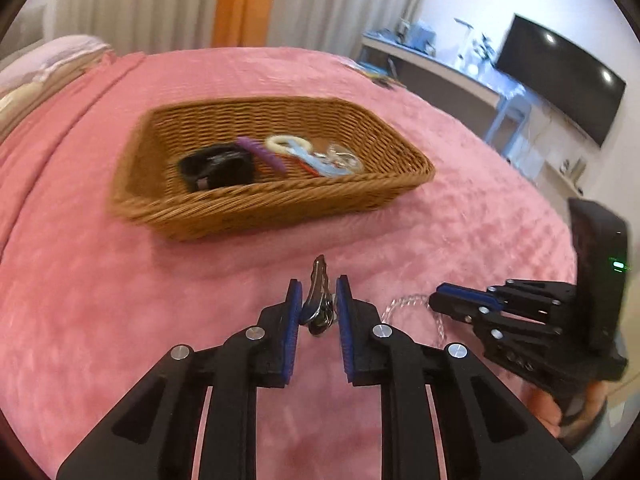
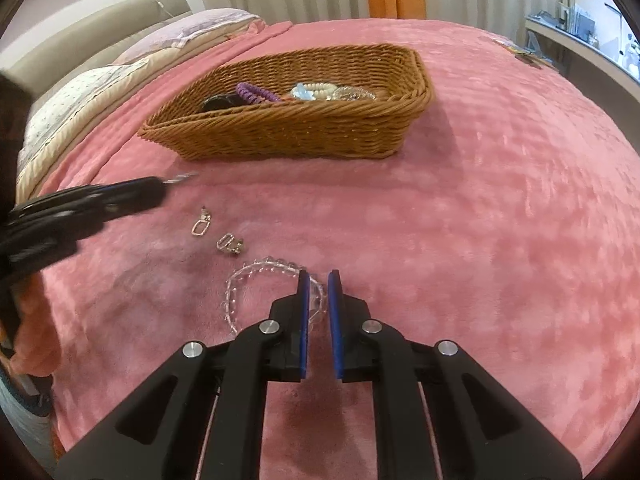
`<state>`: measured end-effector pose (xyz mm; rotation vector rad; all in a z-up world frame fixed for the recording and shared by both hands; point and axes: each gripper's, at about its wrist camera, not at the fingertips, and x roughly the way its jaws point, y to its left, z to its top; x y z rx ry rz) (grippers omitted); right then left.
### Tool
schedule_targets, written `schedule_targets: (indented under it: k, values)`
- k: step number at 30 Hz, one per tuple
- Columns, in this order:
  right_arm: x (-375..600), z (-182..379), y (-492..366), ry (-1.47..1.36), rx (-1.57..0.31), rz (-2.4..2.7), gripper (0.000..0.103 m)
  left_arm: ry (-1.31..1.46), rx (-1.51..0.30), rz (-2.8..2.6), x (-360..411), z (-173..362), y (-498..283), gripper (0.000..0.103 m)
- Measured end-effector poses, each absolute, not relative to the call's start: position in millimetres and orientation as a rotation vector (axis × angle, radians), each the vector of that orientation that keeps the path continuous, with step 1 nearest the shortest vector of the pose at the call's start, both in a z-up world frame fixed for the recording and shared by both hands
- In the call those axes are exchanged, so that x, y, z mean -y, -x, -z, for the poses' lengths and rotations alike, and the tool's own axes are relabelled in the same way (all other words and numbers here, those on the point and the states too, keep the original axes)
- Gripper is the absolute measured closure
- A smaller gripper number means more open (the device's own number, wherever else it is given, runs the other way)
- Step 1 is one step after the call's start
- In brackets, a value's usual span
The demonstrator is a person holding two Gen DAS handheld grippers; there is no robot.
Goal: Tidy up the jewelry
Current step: 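Grasp the silver hair clip with the left tool while the right tool grasps the clear bead bracelet, then lift the silver clip and clear bracelet and carry both over the basket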
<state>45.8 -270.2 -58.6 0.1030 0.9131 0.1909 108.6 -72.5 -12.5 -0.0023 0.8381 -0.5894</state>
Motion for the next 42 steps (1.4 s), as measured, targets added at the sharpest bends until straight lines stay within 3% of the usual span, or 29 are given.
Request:
schedule_targets:
  k: [2, 6, 15, 17, 19, 22, 25, 27, 42]
  values:
    - [267.3, 60.2, -46.7, -0.093, -0.920, -0.192, 0.082, 0.037, -0.843, 0.570, 58.4, 13.3, -104.9, 0.087]
    - [258.3, 60.5, -45.2, -0.053, -0.913, -0.183, 0.055, 0.002, -0.877, 0.475, 39.0, 31.8, -93.7, 0.087]
    - [240.3, 68.5, -50.5, 0.067, -0.923, -0.103, 0.055, -0.089, -0.898, 0.451, 41.2, 50.9, -80.0, 0.087]
    - [231.8, 70.9, -50.1, 0.120, -0.918, -0.082, 0.059, -0.097, -0.894, 0.455, 42.7, 50.1, -79.2, 0.083]
    - [221.0, 71.4, -45.9, 0.174, -0.905, -0.104, 0.079, -0.105, -0.892, 0.460, 41.6, 50.7, -76.6, 0.079]
    - [215.5, 71.9, -42.5, 0.198, -0.899, -0.135, 0.097, -0.117, -0.891, 0.462, 42.2, 51.4, -73.5, 0.071]
    - [216.5, 68.8, -39.6, 0.185, -0.882, -0.156, 0.097, -0.144, -0.886, 0.431, 46.3, 52.2, -73.1, 0.071]
    - [220.6, 63.3, -36.6, 0.156, -0.860, -0.172, 0.097, -0.166, -0.874, 0.410, 48.6, 52.3, -71.2, 0.082]
    - [223.9, -8.9, -8.6, -0.022, -0.695, -0.275, 0.097, -0.117, -0.678, 0.438, 40.4, -12.3, -50.8, 0.082]
